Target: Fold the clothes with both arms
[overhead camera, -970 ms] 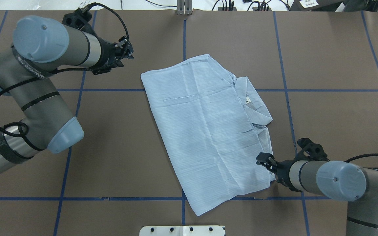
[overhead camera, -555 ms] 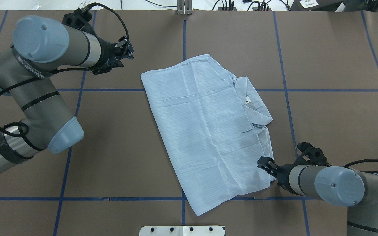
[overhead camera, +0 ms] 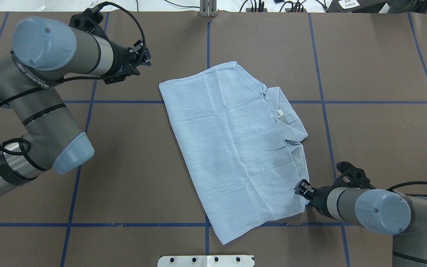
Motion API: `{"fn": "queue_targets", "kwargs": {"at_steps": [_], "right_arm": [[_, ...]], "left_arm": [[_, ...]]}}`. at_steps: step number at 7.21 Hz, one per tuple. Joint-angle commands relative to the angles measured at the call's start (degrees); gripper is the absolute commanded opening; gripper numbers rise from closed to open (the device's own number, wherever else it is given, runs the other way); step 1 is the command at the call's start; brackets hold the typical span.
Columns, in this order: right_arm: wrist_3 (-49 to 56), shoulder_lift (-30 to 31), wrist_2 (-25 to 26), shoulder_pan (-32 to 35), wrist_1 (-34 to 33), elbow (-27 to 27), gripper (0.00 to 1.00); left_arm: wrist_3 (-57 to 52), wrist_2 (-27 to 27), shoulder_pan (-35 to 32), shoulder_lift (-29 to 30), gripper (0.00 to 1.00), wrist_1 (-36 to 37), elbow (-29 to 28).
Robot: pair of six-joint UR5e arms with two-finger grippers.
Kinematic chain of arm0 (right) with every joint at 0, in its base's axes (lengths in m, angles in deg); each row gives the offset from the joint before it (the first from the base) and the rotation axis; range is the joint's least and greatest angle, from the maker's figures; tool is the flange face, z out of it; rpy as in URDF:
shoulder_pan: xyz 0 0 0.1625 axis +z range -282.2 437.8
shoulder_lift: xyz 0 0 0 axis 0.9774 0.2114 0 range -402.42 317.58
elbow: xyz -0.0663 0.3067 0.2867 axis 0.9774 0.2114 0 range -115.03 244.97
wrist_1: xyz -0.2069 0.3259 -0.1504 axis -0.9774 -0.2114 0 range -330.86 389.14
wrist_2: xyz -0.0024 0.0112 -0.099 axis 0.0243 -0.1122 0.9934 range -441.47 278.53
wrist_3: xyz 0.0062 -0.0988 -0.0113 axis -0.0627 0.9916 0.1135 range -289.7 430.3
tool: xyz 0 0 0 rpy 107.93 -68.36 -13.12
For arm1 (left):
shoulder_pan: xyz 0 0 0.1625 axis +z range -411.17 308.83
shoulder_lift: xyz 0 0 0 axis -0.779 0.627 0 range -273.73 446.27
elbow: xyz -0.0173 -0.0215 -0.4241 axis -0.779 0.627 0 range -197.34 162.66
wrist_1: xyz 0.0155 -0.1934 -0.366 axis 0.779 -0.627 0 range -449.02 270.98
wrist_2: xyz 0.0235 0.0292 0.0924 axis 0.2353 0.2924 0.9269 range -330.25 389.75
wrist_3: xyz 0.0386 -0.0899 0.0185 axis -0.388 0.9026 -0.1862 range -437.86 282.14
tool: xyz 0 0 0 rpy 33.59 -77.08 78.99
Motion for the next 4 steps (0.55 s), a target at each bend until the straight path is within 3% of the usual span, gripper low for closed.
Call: {"fn": "queue_targets", "kwargs": {"at_steps": [1,4], "right_arm": [[-0.09,0.15,0.06,-0.37,-0.01,-0.01,0.04],[-1.74,0.07,0.15,-1.68,-0.01,-0.63,0.00]], "left_arm": [[0.09,0.00,-0.01,-0.03,0.46,0.01,0.17],[0.09,-0.09,0.08,0.06,0.46,0.54,0.51]]}}
